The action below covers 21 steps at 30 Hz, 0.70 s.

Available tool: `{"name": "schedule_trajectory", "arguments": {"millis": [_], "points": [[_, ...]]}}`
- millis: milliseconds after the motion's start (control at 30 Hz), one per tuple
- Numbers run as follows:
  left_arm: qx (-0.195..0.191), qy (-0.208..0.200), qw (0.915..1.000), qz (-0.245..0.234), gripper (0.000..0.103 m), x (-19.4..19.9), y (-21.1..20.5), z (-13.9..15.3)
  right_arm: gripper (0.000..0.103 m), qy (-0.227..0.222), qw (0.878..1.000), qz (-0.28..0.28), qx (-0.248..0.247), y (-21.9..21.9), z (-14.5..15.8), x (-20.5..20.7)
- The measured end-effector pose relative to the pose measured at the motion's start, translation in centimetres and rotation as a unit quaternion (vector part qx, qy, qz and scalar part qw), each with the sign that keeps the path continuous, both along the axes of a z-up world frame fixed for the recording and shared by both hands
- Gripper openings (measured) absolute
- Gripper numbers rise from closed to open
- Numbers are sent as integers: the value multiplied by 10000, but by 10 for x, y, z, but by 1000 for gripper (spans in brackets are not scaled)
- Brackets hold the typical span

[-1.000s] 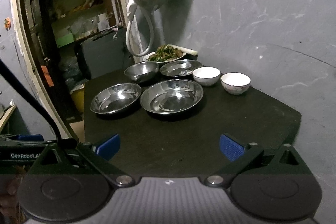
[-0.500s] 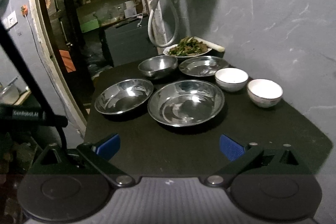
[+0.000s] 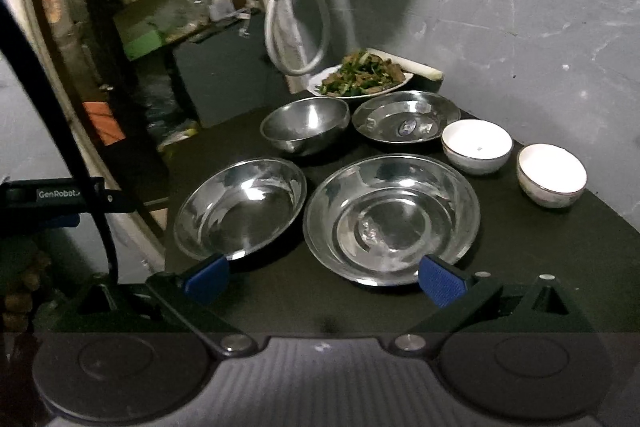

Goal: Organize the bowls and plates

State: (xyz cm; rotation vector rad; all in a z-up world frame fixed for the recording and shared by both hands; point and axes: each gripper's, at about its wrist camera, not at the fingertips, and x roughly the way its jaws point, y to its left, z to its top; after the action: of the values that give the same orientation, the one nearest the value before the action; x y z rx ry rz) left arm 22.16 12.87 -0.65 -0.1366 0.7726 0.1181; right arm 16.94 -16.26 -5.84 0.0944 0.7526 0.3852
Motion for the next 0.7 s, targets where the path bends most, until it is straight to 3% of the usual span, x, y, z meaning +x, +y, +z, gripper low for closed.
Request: {"name": "schedule_trajectory", "arguments": {"millis": [233, 533, 700], "points": [[-74, 136, 9938, -1099, 102, 63, 33, -21, 103, 258, 9964, -773, -223, 64, -6, 18], [-219, 518, 9814, -1835, 101, 104, 40, -48, 102, 738, 9884, -1300, -283, 108, -17, 41], [-347, 659, 9752, -2086, 93, 106, 42, -58, 100, 915, 9853, -1418, -258, 116, -23, 48]]}}
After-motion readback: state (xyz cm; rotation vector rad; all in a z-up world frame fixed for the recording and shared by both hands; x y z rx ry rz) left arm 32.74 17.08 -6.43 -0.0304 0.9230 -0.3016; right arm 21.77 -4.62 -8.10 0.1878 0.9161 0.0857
